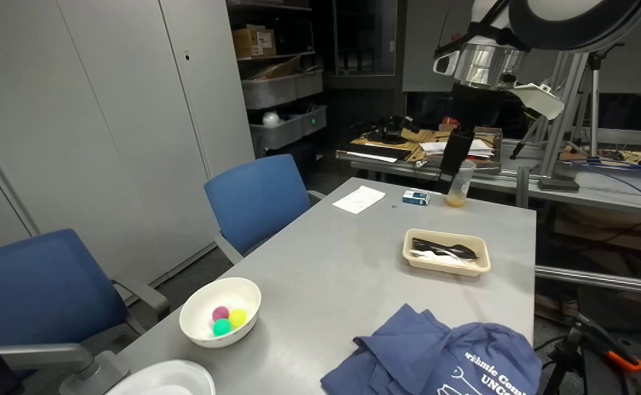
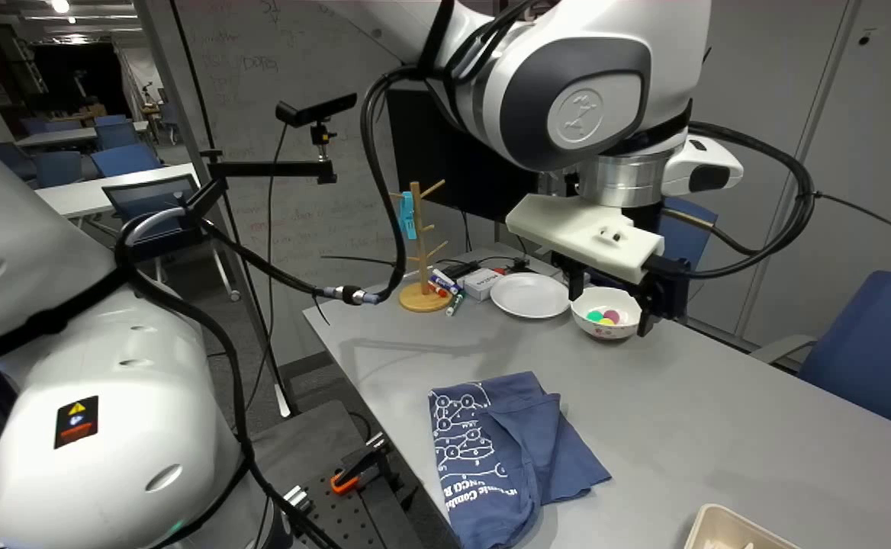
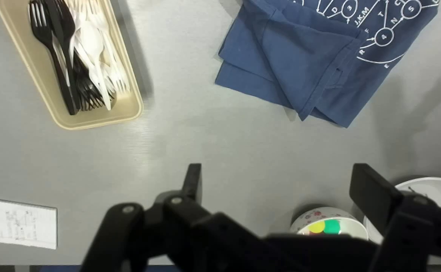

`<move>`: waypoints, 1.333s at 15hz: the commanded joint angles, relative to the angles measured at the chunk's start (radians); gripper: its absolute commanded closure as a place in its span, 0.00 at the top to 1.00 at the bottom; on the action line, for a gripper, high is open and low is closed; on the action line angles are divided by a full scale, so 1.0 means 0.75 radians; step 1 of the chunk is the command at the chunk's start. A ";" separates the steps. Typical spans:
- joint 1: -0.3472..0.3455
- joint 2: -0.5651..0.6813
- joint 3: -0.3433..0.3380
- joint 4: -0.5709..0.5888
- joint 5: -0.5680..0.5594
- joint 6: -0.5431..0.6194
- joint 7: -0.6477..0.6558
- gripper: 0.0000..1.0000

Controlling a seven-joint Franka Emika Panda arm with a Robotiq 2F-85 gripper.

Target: Fold the blue t-shirt once

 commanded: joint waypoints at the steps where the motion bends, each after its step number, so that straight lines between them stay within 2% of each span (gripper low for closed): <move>1: -0.028 0.001 0.028 0.002 0.012 -0.004 -0.008 1.00; 7: -0.010 0.096 0.081 0.004 0.008 0.010 0.051 1.00; 12: 0.011 0.286 0.181 0.008 0.026 0.055 0.172 1.00; 17: 0.044 0.514 0.293 0.063 0.125 0.142 0.306 1.00; 20: 0.067 0.583 0.371 0.101 0.245 0.122 0.280 1.00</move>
